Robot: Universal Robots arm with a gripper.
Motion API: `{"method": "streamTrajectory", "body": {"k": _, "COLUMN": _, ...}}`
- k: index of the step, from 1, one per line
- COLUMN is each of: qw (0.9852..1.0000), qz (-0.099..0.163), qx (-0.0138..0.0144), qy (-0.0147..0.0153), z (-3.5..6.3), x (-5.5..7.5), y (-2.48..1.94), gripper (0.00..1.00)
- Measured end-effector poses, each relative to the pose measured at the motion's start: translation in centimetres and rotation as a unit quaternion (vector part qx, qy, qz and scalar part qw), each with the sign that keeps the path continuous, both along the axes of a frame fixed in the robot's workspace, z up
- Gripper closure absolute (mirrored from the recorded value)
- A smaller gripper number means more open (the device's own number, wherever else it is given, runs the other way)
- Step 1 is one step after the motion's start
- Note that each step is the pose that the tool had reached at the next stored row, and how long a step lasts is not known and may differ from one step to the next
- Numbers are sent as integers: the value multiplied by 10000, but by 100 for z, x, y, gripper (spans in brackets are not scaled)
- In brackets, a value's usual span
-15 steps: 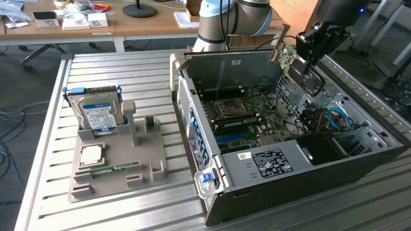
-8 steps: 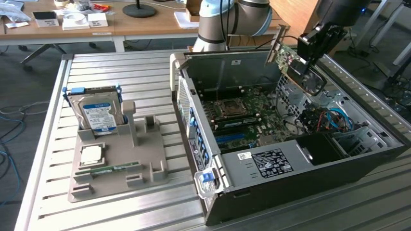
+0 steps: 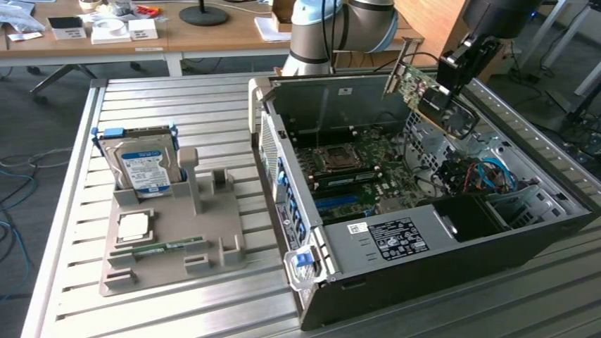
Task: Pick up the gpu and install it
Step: 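Insert the gpu into the slot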
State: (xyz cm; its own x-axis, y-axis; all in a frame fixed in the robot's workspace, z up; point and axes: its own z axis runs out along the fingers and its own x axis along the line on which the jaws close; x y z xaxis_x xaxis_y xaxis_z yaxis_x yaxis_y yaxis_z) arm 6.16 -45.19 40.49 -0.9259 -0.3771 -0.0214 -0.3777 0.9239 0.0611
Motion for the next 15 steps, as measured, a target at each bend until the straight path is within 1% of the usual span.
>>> {"method": "streamTrajectory", "body": {"k": 3, "qw": 9998, "qz": 217, "qx": 0, "qy": 0, "z": 0, "x": 0, "y": 0, "gripper": 73}}
{"method": "streamTrajectory", "body": {"k": 7, "qw": 9988, "qz": 493, "qx": 0, "qy": 0, "z": 0, "x": 0, "y": 0, "gripper": 73}}
{"method": "streamTrajectory", "body": {"k": 11, "qw": 9973, "qz": 732, "qx": 0, "qy": 0, "z": 0, "x": 0, "y": 0, "gripper": 73}}
{"method": "streamTrajectory", "body": {"k": 15, "qw": 9954, "qz": 963, "qx": 0, "qy": 0, "z": 0, "x": 0, "y": 0, "gripper": 73}}
